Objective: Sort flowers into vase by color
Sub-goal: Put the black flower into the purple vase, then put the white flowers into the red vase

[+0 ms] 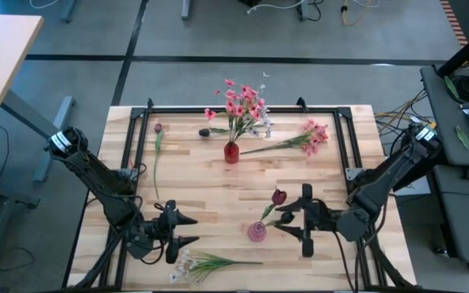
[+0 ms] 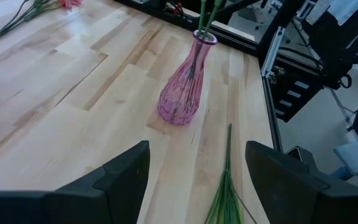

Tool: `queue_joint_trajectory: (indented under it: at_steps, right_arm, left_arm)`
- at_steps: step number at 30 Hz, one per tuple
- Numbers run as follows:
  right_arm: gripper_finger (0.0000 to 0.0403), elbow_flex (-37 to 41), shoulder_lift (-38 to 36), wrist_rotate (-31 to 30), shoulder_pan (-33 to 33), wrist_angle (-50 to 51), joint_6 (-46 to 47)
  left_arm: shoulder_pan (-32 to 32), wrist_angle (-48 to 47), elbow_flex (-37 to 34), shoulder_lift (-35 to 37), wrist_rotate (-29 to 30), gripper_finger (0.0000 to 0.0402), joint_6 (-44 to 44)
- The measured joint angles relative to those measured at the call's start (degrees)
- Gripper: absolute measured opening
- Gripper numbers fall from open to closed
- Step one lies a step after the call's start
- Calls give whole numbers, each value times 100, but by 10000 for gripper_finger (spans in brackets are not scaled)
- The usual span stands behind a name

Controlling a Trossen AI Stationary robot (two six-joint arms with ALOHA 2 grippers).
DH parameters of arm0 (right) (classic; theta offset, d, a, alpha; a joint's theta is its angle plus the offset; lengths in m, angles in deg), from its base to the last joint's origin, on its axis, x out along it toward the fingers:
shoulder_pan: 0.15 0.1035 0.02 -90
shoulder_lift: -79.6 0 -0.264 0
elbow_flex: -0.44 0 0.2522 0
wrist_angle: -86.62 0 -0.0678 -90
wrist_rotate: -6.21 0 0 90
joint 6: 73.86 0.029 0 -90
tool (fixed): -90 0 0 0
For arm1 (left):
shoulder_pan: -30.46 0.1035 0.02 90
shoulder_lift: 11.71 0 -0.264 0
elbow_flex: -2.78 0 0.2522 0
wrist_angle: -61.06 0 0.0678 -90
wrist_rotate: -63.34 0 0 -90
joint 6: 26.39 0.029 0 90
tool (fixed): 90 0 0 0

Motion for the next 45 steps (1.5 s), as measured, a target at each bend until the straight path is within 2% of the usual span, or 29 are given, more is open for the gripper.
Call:
queue_joint_trajectory:
  at_steps: [6, 10, 14, 18, 25, 30, 32, 35, 40, 45]
  right_arm:
    - [215, -661, 1, 0, 58, 771, 197]
    - [215, -1113, 1, -5, 46, 1431, 268]
    - [215, -1558, 3, -11, 48, 2028, 649]
    - [215, -2056, 27, 39, 124, 2796, 1435]
    - [214, -2914, 34, 18, 149, 4538, 2504]
    - [214, -3341, 112, 56, 220, 4313, 2394]
    - [215, -3535, 324, 120, 328, 4062, 2058]
    - [215, -3964, 963, 139, 581, 3926, 1562]
    - [215, -5308, 2232, 174, 888, 4322, 1334]
    - [215, -7090, 3403, 51, 1190, 5585, 1932]
  left_arm:
    - [0, 191, 2, -124, -69, 249, 26]
    - [20, 974, 2, -343, -271, 249, 596]
    - [37, 1681, 9, -692, -584, 249, 1168]
    - [31, 1732, 155, -1115, -621, 249, 1202]
    - [26, 1106, 853, -1603, -1127, 249, 1204]
    - [-119, -611, 1634, -1752, -1503, 249, 961]
    - [-252, -1370, 1953, -1761, -1520, 249, 729]
    - [-532, -1835, 2198, -1766, -1415, 249, 467]
    - [-1085, -1807, 2224, -1771, -761, 249, -139]
    - [-1438, -1265, 2232, -1970, -225, 249, -451]
